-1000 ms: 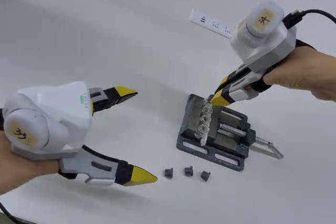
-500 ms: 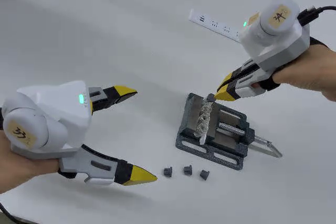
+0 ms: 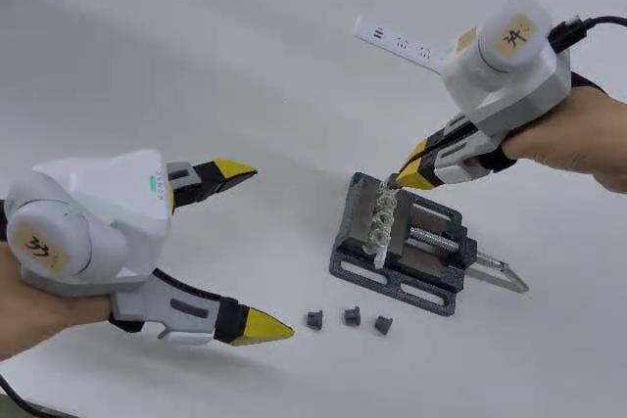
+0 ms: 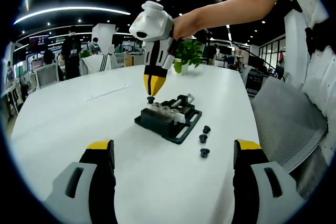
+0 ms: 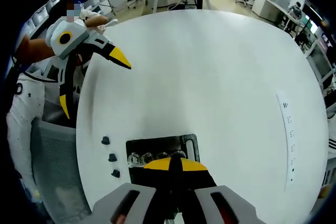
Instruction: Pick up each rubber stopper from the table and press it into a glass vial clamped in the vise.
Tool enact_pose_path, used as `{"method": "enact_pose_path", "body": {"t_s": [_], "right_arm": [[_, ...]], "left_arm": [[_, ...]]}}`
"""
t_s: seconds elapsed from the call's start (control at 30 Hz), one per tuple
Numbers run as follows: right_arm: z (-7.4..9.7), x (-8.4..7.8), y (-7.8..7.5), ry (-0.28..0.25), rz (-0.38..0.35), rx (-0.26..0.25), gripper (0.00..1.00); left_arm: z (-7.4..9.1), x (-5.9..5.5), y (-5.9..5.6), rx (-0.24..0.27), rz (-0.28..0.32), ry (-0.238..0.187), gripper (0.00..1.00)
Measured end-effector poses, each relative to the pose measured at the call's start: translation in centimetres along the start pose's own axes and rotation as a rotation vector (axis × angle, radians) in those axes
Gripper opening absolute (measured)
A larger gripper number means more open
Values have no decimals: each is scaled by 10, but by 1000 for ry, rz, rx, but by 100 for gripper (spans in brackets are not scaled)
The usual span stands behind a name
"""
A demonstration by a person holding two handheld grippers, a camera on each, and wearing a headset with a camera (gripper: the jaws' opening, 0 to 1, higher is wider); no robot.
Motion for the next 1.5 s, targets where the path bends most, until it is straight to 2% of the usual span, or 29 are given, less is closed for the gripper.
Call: {"method": "enact_pose_path", "body": {"t_s": [0.5,0.7,0.83,1.03,1.23,1.5], "right_arm": [[-3,-2,-2,6,1,-1,0],[-4,-1,-2,16,6,-16,0],[-4,0,-2,41,37,-44,0],[-5,-1,-3,59,49,-57,0],[-5,0,-3,72,34,-45,0],[-6,0,-3,98,49,-47,0]], "left_arm": [[-2,1,1,-1,5,-4,93],[-3,3,1,-1,4,-8,93],[-4,4,1,-6,2,-8,93],[-5,5,1,-6,0,-10,93],[-5,6,0,-9,0,-11,93],[-5,6,-2,-10,-3,-13,93]]}}
Point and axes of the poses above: the centre of the closed fingertips' face, and the gripper's own axes: z roughly backward along the fingers, y roughly to its left, x roughly out of its top, the point moved 3 cm from there along z, roughly backward along the fingers, and after that the axes turned 14 degrees about y, right-handed, at the moved point
